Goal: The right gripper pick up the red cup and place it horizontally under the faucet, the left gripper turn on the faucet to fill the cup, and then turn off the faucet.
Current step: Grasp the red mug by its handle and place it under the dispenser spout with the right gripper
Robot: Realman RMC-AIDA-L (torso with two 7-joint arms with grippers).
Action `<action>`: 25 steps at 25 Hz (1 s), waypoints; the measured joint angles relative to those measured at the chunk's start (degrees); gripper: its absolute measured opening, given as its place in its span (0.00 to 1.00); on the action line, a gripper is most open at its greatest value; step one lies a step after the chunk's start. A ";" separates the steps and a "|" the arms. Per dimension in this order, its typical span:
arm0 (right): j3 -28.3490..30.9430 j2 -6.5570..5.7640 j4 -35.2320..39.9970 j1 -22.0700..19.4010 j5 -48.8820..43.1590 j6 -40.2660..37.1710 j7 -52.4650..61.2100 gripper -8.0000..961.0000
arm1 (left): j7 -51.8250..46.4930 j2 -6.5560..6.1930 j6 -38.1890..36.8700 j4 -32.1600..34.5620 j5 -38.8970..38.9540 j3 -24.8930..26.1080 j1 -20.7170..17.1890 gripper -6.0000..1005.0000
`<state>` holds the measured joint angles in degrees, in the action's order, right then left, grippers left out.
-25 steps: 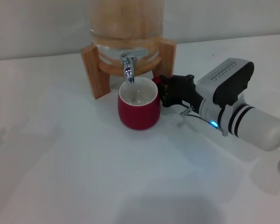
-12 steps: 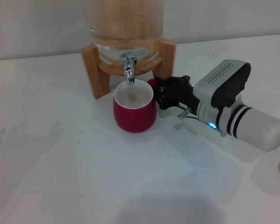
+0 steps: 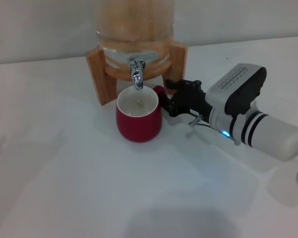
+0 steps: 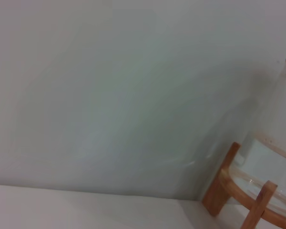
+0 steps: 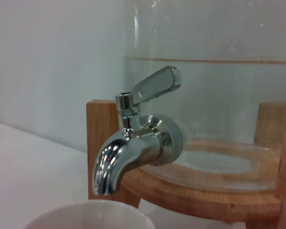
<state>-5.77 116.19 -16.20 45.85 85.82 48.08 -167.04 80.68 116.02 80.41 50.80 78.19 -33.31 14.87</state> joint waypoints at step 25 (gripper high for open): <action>-0.56 -0.56 0.13 -1.14 -0.44 1.64 1.52 0.40 | -0.17 -0.47 0.07 0.00 0.13 0.00 0.07 0.80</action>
<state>-6.33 115.63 -16.08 44.72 85.38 49.72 -165.52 80.51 115.55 80.48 50.80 78.32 -33.31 14.94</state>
